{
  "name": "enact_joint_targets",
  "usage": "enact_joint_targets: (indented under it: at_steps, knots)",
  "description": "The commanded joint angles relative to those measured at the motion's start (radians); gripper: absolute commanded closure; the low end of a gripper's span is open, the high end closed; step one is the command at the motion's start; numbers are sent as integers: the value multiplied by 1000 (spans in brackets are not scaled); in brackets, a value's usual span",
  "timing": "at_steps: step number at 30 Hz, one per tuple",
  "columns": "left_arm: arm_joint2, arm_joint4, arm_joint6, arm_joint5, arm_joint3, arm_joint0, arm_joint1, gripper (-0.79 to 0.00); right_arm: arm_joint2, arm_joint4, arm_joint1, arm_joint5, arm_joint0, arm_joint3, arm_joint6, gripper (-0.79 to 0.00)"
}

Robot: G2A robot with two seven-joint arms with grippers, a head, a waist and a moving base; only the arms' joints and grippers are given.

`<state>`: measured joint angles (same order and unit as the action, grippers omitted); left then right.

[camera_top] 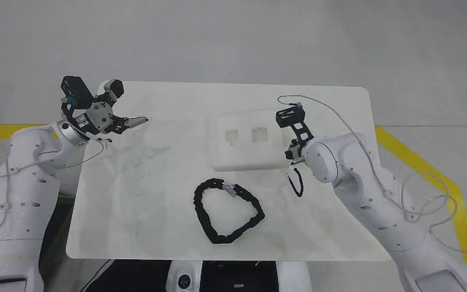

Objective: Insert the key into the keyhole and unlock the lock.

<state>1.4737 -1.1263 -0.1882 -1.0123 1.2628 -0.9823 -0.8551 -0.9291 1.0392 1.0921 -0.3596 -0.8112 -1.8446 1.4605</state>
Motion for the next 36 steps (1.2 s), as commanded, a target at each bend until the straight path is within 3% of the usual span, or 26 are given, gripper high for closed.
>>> enact_joint_targets:
  at_steps: [1, 15, 21, 36]
  knots:
    - [0, 0, 0, 0, 0, 0, 0, -785, -8, -7, 3, 3, -3, 3, 3, 0]
    - [0, 0, 0, 0, 0, 0, 0, -785, -19, -45, 28, 11, -4, 22, 11, 0]
    - [-16, -57, 41, 10, 109, -22, 2, -785, -43, -44, 29, 11, -17, 1, 11, 0]
    - [-233, -121, 81, 74, 207, -2, -38, -785, -82, -33, 32, 19, -62, -26, 14, 0]
